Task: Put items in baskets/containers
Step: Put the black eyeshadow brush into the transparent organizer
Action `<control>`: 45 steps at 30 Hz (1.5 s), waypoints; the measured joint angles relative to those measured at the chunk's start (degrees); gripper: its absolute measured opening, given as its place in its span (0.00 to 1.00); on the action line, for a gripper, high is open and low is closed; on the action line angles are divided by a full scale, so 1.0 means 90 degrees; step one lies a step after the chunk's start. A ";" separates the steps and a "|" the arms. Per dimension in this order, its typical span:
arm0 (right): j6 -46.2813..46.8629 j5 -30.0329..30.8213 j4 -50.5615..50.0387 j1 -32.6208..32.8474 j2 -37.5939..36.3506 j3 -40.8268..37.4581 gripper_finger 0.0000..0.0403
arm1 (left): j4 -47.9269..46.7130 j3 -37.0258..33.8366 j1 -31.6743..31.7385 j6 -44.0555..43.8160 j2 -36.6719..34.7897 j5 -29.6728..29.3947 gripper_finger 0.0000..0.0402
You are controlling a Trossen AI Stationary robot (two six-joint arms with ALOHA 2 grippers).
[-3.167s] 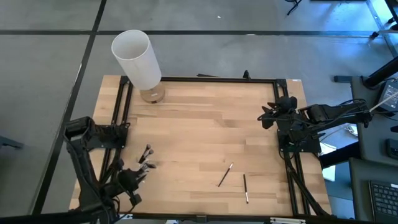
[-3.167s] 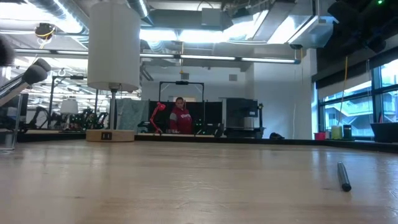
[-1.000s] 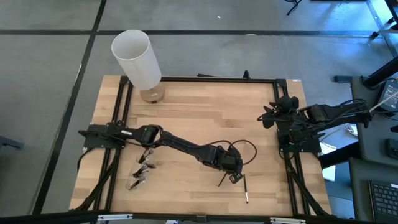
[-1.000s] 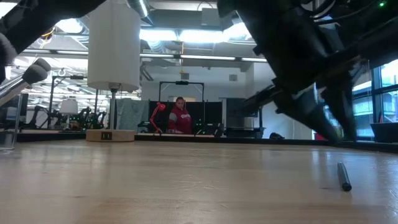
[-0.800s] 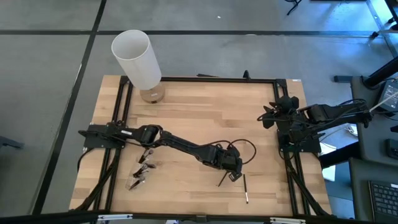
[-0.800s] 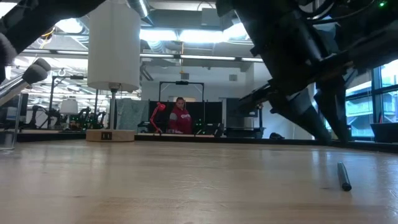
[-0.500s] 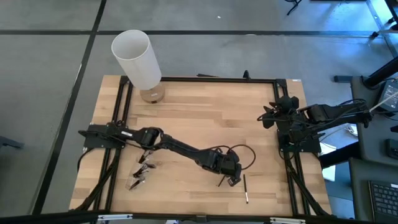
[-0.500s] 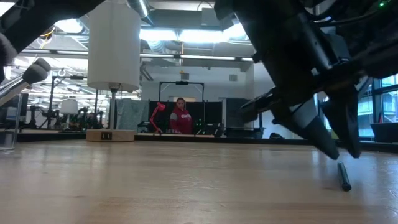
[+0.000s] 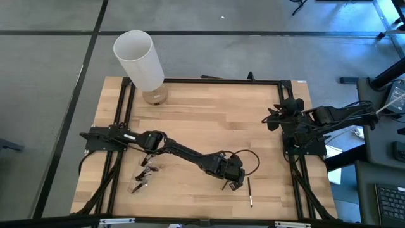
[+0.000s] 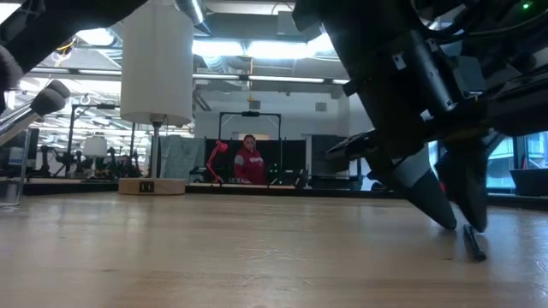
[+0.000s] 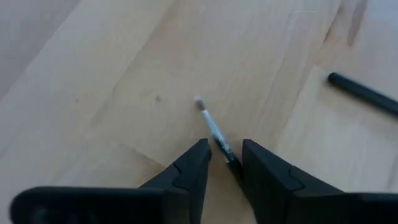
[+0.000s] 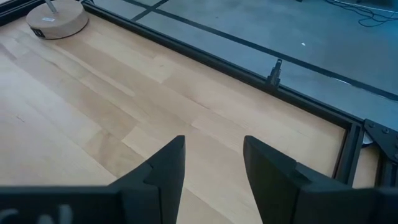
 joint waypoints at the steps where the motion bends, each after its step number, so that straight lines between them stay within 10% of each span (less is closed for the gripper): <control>1: 0.0000 0.0000 -0.0001 0.0000 -0.0002 0.0000 0.40 | -0.0086 0.0004 0.0002 0.0065 0.0035 -0.0014 0.22; 14: -0.0007 -0.0073 -0.0003 0.0000 0.0001 -0.0002 0.40 | -0.0838 -0.0025 0.0156 0.0743 -0.0201 -0.0027 0.04; 25: -0.0014 -0.0107 -0.0002 0.0000 -0.0002 -0.0002 0.40 | -0.5326 -0.0071 -0.0349 -0.2111 -0.1880 -0.2751 0.04; 45: -0.0054 -0.0277 0.0283 0.0002 0.0363 -0.0002 0.40 | -0.5127 -0.4066 -0.2764 -0.4341 -0.5274 -0.3683 0.05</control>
